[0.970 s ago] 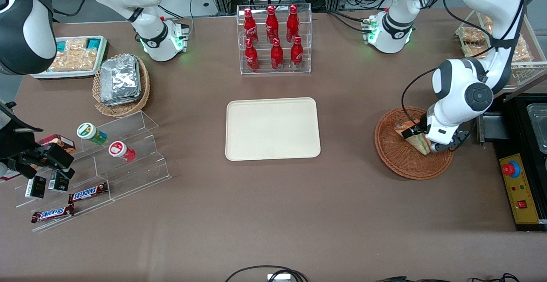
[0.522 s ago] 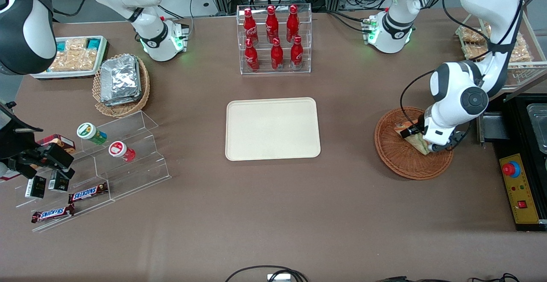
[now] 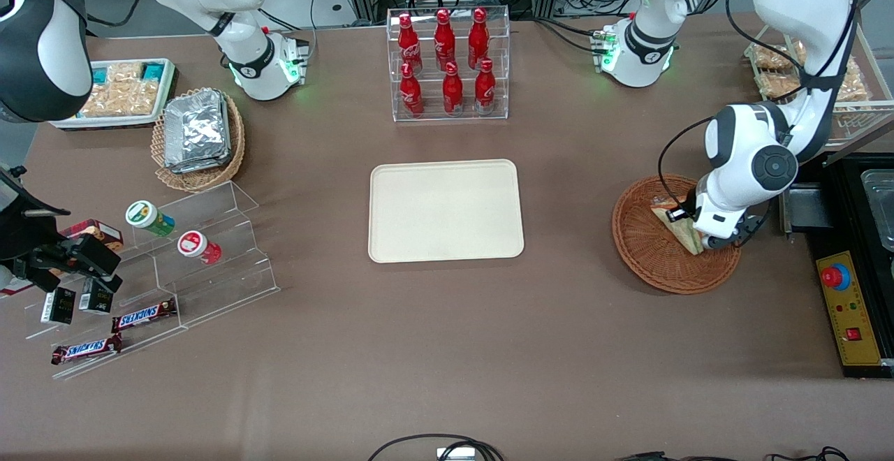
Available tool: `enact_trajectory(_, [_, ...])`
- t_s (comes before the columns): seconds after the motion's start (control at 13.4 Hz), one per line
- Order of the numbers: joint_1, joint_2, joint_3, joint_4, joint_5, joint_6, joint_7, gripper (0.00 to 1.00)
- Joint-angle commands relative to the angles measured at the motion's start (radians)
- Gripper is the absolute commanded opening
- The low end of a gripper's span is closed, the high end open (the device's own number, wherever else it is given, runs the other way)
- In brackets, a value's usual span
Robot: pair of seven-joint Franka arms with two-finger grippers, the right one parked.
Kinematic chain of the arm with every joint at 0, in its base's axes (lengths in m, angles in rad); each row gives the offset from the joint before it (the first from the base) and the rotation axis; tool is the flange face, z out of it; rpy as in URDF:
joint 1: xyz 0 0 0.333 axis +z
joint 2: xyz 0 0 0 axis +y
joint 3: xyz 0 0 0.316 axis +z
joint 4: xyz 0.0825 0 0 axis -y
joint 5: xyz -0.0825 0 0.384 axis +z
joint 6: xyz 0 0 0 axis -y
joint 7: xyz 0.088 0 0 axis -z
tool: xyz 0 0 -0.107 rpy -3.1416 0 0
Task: Place sandwich from basket to tray
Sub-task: 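Close the left gripper on the sandwich and lift it from the basket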
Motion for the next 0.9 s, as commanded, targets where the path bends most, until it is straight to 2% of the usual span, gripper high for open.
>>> enact_trajectory(0.0, [-0.005, -0.084, 0.007, 0.030, 0.020, -0.117, -0.005, 0.00])
enact_trajectory(0.3, [-0.013, -0.138, 0.000, 0.201, 0.018, -0.347, -0.001, 0.00])
enact_trajectory(0.52, [-0.017, -0.163, -0.010, 0.312, 0.004, -0.440, 0.019, 0.00])
enact_trajectory(0.82, [-0.019, -0.171, -0.121, 0.416, 0.003, -0.511, 0.053, 0.00])
